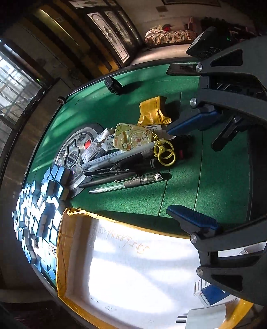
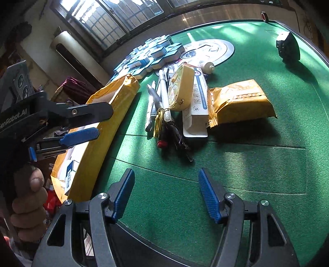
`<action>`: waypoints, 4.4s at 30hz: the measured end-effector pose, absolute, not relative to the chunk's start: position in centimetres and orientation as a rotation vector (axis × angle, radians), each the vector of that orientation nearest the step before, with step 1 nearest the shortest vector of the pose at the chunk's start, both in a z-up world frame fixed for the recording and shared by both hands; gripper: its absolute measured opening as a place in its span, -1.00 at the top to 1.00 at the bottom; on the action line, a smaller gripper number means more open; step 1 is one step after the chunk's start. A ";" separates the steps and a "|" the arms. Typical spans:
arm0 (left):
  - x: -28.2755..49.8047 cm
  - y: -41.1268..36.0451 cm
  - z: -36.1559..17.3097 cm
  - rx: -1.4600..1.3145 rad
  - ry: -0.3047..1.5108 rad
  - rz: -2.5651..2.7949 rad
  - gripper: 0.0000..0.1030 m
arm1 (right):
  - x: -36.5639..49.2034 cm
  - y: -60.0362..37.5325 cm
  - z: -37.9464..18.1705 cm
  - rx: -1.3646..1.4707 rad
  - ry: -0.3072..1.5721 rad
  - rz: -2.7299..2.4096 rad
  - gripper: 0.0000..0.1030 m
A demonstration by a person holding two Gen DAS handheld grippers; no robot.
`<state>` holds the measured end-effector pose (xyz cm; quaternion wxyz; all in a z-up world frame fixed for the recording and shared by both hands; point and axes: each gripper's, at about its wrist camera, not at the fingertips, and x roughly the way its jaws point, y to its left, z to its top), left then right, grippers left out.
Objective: Organize objects
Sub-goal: 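Move both tools back toward the pens and yellow packet, then grasp the yellow snack packet with the right tool, then grasp the cream tape measure with the left tool while the right tool holds the packet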
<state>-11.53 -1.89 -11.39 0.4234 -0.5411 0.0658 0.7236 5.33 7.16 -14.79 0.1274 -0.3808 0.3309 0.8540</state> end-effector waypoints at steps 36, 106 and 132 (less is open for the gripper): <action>-10.2 -1.1 -13.4 -1.418 0.182 1.697 -0.35 | 3.1 18.1 -13.0 -0.983 0.924 2.197 -0.10; -10.2 8.4 -11.7 -1.226 0.350 1.758 -0.21 | 5.3 12.3 -13.5 -1.069 0.723 2.300 0.00; -12.0 6.8 -13.9 -1.298 0.378 1.786 0.67 | 5.8 11.9 -13.7 -1.055 0.773 2.293 -0.02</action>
